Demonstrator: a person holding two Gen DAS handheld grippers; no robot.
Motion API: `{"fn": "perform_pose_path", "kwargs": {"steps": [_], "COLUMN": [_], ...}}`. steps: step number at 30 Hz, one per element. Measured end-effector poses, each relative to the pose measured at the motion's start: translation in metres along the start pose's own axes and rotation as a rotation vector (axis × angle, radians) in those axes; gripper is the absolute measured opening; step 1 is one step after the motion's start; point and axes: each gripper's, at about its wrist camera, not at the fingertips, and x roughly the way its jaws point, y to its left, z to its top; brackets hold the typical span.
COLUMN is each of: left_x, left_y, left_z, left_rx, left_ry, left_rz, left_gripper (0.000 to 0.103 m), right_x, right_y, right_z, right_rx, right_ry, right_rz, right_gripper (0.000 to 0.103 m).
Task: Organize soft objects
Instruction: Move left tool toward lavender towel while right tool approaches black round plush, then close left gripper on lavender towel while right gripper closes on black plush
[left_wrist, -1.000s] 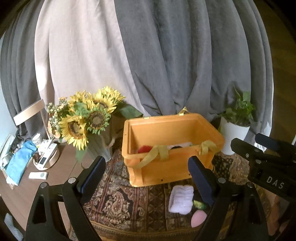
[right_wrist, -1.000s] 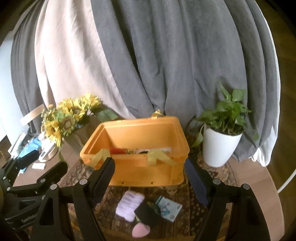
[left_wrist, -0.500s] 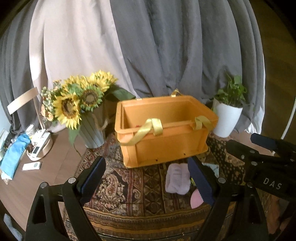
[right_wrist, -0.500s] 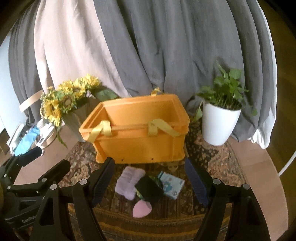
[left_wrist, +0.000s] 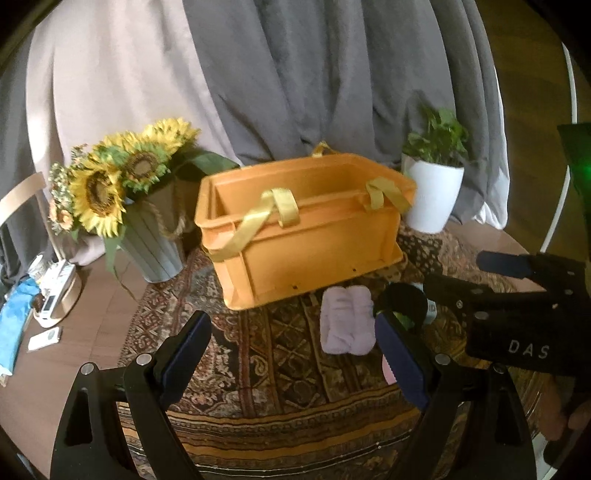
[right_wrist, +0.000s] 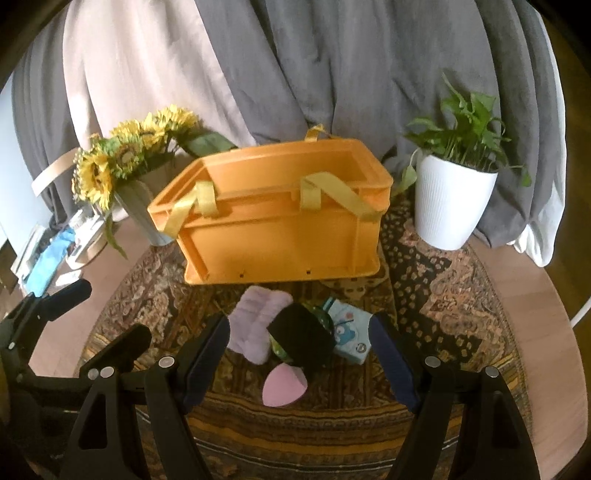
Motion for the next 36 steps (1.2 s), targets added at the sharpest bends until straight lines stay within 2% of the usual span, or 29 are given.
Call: {"fn": "perform_pose_path", "kwargs": {"steps": [9, 21, 36], "left_x": [0.028, 0.059, 0.098], "left_y": [-0.008, -0.017, -0.026], "left_z": [-0.021, -0.033, -0.041], "left_rx": [0.061, 0.076, 0.038], "left_ry": [0.04, 0.058, 0.125], "left_rz": [-0.041, -0.106, -0.177], "left_gripper": [0.091, 0.091, 0.087], "right_x": [0.022, 0.05, 0.071], "right_y": [-0.007, -0.008, -0.013], "right_z": [-0.011, -0.018, -0.02], "right_rx": [-0.011, -0.051, -0.086], "right_ry": [0.019, 0.048, 0.054], "right_rz": [0.007, 0.046, 0.092], "right_gripper": [0.078, 0.078, 0.078]}}
